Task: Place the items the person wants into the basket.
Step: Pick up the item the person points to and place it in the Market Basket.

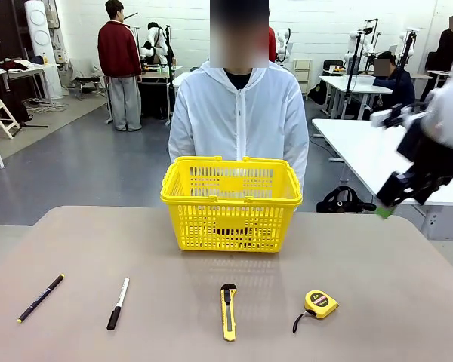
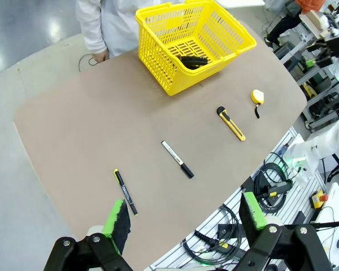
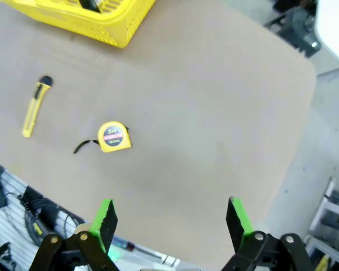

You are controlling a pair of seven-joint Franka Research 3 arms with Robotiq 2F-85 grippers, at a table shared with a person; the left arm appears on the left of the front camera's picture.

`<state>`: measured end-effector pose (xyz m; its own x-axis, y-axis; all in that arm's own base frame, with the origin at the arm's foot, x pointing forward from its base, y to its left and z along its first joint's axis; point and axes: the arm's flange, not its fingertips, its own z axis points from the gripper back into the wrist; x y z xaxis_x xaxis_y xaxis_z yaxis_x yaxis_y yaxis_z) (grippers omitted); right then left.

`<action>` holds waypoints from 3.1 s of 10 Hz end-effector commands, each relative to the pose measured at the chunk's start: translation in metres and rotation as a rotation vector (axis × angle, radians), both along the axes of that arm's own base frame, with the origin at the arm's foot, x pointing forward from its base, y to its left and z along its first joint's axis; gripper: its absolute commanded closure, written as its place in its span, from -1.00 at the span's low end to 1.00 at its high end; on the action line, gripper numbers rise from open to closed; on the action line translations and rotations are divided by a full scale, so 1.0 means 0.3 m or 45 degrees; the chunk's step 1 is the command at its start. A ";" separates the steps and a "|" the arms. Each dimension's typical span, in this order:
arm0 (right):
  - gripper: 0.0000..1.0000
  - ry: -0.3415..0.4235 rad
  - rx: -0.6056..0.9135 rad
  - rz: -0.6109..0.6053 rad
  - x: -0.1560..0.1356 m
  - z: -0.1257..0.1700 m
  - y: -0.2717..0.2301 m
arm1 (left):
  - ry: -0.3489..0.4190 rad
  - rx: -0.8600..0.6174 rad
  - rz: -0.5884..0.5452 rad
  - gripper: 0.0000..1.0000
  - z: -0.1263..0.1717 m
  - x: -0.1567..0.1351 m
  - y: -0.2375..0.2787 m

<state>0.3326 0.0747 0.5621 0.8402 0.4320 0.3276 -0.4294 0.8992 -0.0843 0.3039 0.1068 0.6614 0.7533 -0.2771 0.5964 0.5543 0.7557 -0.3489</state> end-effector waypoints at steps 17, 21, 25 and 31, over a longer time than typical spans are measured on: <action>-1.00 -0.140 0.528 0.025 -0.246 0.328 -0.656 | -0.010 -0.007 -0.019 -1.00 0.003 -0.001 0.005; -1.00 -0.140 0.528 0.025 -0.246 0.328 -0.656 | -0.010 -0.007 -0.019 -1.00 0.003 -0.001 0.005; -1.00 -0.140 0.528 0.025 -0.246 0.328 -0.656 | -0.010 -0.007 -0.019 -1.00 0.003 -0.001 0.005; -1.00 -0.140 0.528 0.025 -0.246 0.328 -0.656 | -0.010 -0.007 -0.019 -1.00 0.003 -0.001 0.005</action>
